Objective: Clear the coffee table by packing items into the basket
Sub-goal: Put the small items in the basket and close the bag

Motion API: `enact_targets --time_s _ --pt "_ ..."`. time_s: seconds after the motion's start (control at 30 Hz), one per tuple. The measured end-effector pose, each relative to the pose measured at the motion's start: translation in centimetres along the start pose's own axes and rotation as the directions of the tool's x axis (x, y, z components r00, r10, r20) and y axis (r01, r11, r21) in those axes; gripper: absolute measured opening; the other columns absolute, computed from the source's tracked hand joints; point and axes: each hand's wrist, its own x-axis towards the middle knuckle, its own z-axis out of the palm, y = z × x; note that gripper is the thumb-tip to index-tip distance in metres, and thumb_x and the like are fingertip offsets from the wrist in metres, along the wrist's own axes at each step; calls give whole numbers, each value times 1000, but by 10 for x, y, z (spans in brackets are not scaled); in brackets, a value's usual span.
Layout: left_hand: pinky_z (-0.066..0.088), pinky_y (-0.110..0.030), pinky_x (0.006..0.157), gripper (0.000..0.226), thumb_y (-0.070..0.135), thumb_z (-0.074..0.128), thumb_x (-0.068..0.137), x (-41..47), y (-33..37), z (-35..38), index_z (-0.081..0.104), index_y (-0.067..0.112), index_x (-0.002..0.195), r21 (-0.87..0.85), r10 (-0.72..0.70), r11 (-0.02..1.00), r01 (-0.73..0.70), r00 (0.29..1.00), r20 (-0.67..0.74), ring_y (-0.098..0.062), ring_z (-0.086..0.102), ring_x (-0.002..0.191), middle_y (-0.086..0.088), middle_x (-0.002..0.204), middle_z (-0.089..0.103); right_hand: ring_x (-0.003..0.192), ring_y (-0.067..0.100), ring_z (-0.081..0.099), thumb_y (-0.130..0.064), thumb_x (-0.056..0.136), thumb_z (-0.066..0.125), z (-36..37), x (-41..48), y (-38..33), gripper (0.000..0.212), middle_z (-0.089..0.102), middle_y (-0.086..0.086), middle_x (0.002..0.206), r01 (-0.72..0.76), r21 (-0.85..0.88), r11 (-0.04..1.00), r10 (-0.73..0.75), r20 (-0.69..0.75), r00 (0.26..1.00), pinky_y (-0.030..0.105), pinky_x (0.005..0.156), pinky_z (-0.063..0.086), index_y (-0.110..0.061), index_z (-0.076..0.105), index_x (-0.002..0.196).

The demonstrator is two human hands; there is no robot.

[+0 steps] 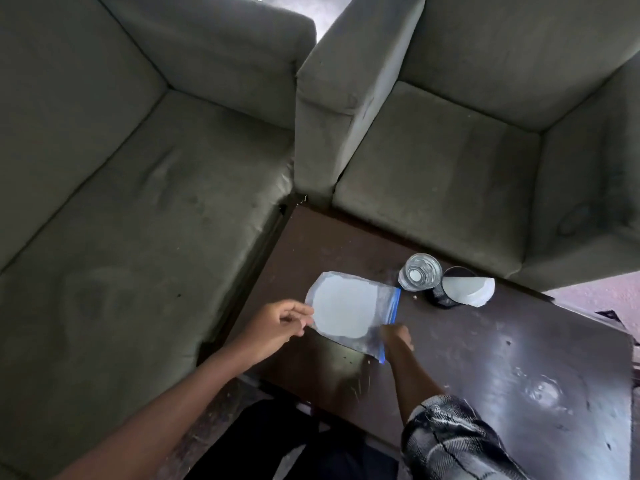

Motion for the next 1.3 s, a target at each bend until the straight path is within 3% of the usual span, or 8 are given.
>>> enact_targets --time_s 0.17,0.27,0.43,0.53,0.73,0.93,1.1,1.3 --pt "43 -18 64 28 2 50 90 -10 9 -19 59 29 87 -12 18 1000 -18 999 -30 -9 60 78 11 87 67 94 30 62 -11 77 66 -18 -40 -13 8 67 19 91 179 117 977 -176 -38 984 33 83 47 -5 68 82" --pt "43 -19 65 29 1 52 89 -20 25 -25 59 29 88 -9 46 999 -46 999 3 -8 60 77 9 89 67 69 21 50 1 73 66 -43 -78 -19 35 50 4 58 365 192 911 -354 -86 931 28 60 38 -15 43 52" --pt "44 -22 71 27 3 56 87 -31 63 -28 61 29 93 -58 117 992 -116 993 19 -10 62 84 6 97 68 44 2 39 2 68 70 -115 -145 -29 42 42 -10 49 648 88 757 -649 -21 761 15 50 32 -20 40 50" --pt "45 -18 72 29 3 61 84 -35 93 -21 61 18 109 -45 188 981 -186 981 46 -10 60 89 -3 110 67 52 -1 48 8 67 71 -169 -184 -36 41 47 -7 53 731 108 674 -739 92 667 18 57 38 -19 43 52" --pt "33 -35 111 98 53 85 49 -41 146 9 41 35 135 224 389 865 -449 882 265 -2 45 126 18 135 49 61 6 63 22 68 66 -266 -251 -35 40 54 -5 55 806 275 525 -850 219 479 16 63 49 -11 48 55" --pt "57 -25 78 44 18 82 68 -70 178 55 64 16 109 26 453 871 -490 823 343 -8 70 92 2 102 72 63 7 60 14 75 65 -327 -269 -11 24 65 3 71 792 382 476 -879 185 439 16 67 50 -4 64 90" --pt "55 -23 76 41 17 82 68 -89 185 85 65 19 106 -36 472 872 -489 816 333 -10 69 94 2 102 73 45 6 57 11 79 62 -357 -272 8 11 65 0 52 812 398 426 -876 -43 481 15 50 48 1 65 74" --pt "57 -27 72 43 20 85 64 -107 193 109 65 18 102 -191 479 877 -440 829 289 -16 71 91 0 98 75 57 -1 61 8 80 63 -369 -272 25 11 68 -8 58 893 338 298 -810 -404 424 11 62 49 -1 68 81"
